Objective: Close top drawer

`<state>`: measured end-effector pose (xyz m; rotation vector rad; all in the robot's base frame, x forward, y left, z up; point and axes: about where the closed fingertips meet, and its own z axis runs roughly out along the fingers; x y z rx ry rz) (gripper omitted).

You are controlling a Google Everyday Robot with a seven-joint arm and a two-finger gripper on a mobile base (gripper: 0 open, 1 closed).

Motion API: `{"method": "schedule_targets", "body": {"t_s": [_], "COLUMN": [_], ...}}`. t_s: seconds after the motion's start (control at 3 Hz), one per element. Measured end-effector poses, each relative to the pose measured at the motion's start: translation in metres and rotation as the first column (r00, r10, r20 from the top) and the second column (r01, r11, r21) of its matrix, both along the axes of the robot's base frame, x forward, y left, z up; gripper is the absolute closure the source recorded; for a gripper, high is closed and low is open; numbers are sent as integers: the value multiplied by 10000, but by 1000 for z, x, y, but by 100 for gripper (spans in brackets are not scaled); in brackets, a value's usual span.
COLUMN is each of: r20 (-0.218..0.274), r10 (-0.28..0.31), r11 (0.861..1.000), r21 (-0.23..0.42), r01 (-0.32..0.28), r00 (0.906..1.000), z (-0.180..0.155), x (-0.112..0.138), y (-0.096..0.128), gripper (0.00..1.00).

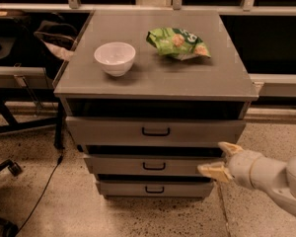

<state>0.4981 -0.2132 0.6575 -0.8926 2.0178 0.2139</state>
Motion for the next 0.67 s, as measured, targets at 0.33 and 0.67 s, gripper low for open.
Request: {"method": "schedule_targets", "body": {"t_s": [0.33,0.67], "r20": [-74,-60], "r10": [-266,-362], "r11": [9996,9993], "r21": [133,123], "r01": [267,363], "r00": [9996,9993], "z": [-10,-10], "x": [-30,-33], "y": [-13,-18], "gripper": [0,0]}}
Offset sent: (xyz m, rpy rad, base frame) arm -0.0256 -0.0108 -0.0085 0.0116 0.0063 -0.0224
